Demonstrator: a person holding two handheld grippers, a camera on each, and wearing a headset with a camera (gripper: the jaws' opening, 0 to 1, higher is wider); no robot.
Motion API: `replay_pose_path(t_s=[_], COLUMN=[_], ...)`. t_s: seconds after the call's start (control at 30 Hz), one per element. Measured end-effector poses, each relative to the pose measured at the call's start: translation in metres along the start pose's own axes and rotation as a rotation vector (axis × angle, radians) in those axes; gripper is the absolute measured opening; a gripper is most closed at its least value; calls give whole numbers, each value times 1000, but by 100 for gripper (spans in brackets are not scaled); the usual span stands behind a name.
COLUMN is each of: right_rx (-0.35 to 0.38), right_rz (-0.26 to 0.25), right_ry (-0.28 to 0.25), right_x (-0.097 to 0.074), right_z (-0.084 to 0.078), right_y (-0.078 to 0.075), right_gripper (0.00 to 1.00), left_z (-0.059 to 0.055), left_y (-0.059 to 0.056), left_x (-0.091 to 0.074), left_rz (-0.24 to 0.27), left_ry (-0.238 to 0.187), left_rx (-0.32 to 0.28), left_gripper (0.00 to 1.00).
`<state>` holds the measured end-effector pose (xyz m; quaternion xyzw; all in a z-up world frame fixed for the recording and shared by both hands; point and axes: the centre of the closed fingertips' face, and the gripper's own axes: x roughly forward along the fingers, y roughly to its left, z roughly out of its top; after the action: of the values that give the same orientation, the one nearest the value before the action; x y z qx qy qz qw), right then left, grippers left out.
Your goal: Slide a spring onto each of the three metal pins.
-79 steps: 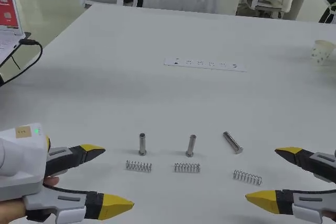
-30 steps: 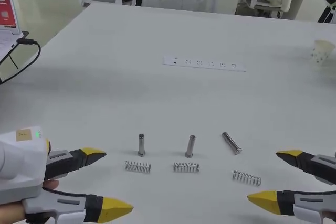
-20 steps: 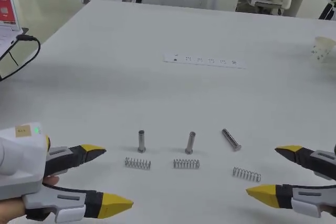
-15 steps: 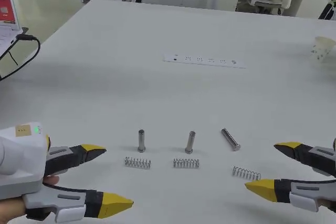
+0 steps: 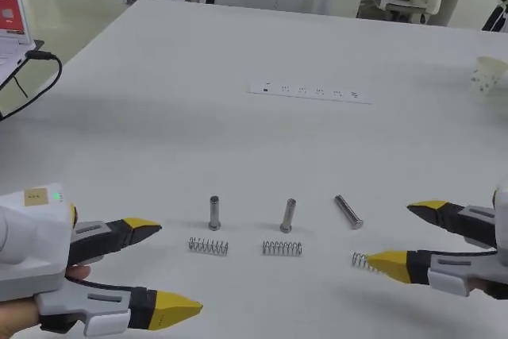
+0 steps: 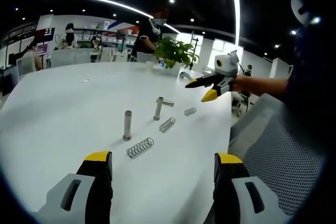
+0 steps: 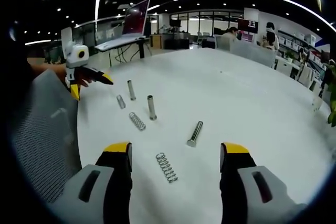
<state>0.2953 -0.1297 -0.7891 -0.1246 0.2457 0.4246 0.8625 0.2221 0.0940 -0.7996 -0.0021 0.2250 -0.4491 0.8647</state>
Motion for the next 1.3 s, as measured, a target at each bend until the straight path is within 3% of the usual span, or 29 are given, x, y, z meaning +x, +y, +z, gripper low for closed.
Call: replay_pose_path(t_s=[0.3, 0.77, 1.3], right_rx=[-35, -27, 13], right_rz=[-10, -25, -58], right_ry=[46, 115, 223], right_x=[14, 40, 60], right_z=[10, 21, 14], right_y=[-7, -22, -38], right_gripper=[60, 47, 39], left_z=[-1, -2, -4], left_y=[0, 0, -1], left_x=[-1, -3, -5], left_rz=[1, 7, 10], left_ry=[0, -2, 6], left_rx=[-1, -7, -12], left_gripper=[75, 74, 73])
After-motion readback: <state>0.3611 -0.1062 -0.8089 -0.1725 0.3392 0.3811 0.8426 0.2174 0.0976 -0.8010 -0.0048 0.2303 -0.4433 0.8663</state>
